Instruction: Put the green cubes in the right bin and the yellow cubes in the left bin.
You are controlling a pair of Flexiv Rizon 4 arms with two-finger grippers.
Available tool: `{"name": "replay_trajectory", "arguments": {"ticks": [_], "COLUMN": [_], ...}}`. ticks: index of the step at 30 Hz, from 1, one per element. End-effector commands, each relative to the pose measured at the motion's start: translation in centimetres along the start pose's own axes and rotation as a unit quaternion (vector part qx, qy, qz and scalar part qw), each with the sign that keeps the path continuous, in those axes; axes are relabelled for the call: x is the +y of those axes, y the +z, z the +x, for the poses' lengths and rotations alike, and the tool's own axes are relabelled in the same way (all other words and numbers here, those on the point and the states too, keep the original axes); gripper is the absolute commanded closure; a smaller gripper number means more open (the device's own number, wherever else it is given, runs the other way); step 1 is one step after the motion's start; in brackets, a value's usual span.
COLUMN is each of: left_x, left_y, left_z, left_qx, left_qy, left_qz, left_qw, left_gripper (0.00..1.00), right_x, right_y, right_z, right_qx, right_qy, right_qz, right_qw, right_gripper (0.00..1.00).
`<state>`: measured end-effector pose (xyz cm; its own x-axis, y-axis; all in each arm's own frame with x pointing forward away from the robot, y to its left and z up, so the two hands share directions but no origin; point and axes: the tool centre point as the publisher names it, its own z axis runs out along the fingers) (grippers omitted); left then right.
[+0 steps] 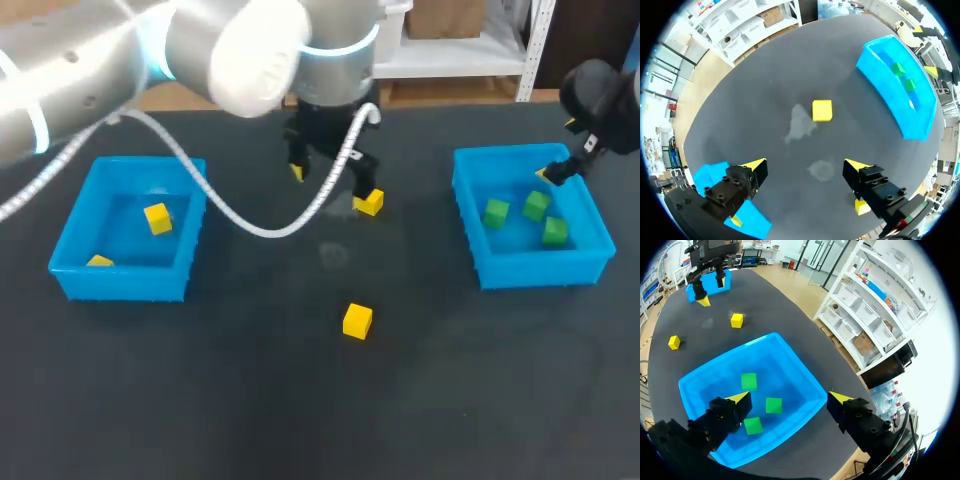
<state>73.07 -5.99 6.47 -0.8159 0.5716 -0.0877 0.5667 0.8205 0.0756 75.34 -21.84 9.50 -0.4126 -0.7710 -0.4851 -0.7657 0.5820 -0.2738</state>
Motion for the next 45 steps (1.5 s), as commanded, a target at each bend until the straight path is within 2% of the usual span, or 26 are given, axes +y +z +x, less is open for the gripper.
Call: {"name": "replay_trajectory", "arguments": {"ticks": [1, 15, 17, 18, 28, 34, 37, 40, 45], "left_x": [-0.9, -1.5, -1.5, -1.5, -1.1, 0.6, 2.6, 5.4, 10.6], "left_y": [1.3, 6.5, 6.8, 7.0, 7.5, 5.2, 3.3, 1.4, -1.1], "left_z": [-4.1, -6.4, -6.6, -6.6, -6.0, -4.9, -3.7, -1.9, 2.6], "left_qx": [0.060, 0.099, 0.096, 0.096, 0.100, 0.074, 0.055, 0.038, 0.028], "left_qy": [0.000, -0.026, -0.034, -0.034, -0.043, -0.047, -0.049, -0.070, -0.115], "left_qz": [-0.005, -0.016, -0.013, -0.013, -0.006, 0.002, -0.003, -0.010, -0.030], "left_qw": [0.998, 0.995, 0.995, 0.995, 0.994, 0.996, 0.997, 0.997, 0.992], "left_gripper": [0.00, 0.00, 0.93, 1.00, 1.00, 1.00, 1.00, 1.00, 1.00], "right_x": [0.1, 0.1, 0.1, 0.1, 0.1, 0.1, 0.1, 0.1, 0.1], "right_y": [0.0, 0.0, 0.0, 0.0, 0.0, 0.0, 0.0, 0.0, 0.0], "right_z": [0.0, 0.0, 0.0, 0.0, 0.0, 0.0, 0.0, 0.0, 0.0], "right_qx": [0.000, 0.000, 0.000, 0.000, 0.000, 0.000, 0.000, 0.000, 0.000], "right_qy": [0.000, 0.000, 0.000, 0.000, 0.000, 0.000, 0.000, 0.000, 0.000], "right_qz": [0.001, 0.001, 0.001, 0.001, 0.001, 0.001, 0.001, 0.001, 0.001], "right_qw": [1.000, 1.000, 1.000, 1.000, 1.000, 1.000, 1.000, 1.000, 1.000], "right_gripper": [0.00, 0.00, 0.00, 0.00, 0.00, 0.00, 0.00, 0.00, 0.00]}}
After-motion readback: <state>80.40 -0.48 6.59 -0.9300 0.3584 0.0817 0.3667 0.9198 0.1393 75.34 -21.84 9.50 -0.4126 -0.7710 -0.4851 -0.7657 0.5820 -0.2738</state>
